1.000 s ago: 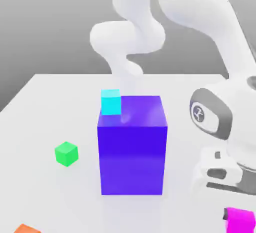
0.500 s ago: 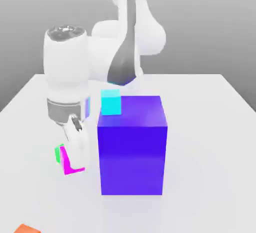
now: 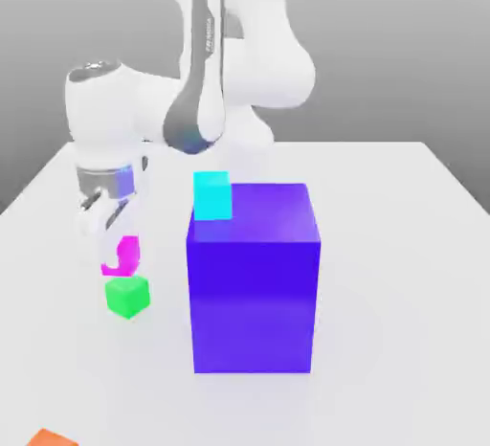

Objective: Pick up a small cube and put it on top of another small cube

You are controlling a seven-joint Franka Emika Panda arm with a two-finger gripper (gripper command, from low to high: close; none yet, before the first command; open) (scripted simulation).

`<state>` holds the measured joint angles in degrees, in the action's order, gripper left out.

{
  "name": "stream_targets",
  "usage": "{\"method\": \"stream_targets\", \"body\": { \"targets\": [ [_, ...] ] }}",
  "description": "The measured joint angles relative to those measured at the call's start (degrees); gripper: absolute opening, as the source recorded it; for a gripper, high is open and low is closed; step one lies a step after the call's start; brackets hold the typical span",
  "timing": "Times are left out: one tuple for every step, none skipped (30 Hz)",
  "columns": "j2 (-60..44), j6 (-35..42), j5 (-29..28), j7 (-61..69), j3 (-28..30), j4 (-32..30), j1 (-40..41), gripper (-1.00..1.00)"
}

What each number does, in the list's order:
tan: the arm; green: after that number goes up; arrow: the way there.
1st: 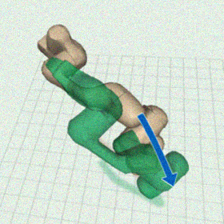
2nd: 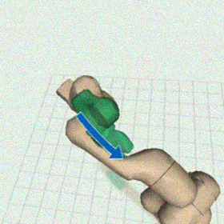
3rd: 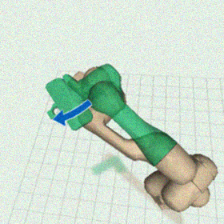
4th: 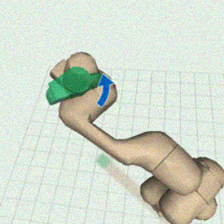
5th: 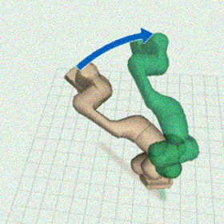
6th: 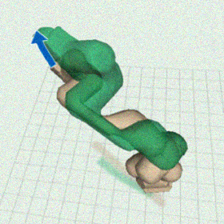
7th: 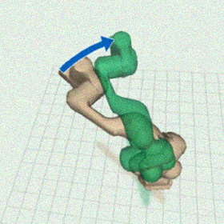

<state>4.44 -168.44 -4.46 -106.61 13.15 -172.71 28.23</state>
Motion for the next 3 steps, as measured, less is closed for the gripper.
{"method": "stream_targets", "body": {
  "targets": [
    [-1.88, -1.78, 1.68, 1.12, -0.14, 0.07, -0.54, 1.0],
    [-1.88, -1.78, 1.68, 1.12, -0.14, 0.07, -0.55, 1.0],
    [-1.88, -1.78, 1.68, 1.12, -0.14, 0.07, -0.55, 1.0]
  ]
}}
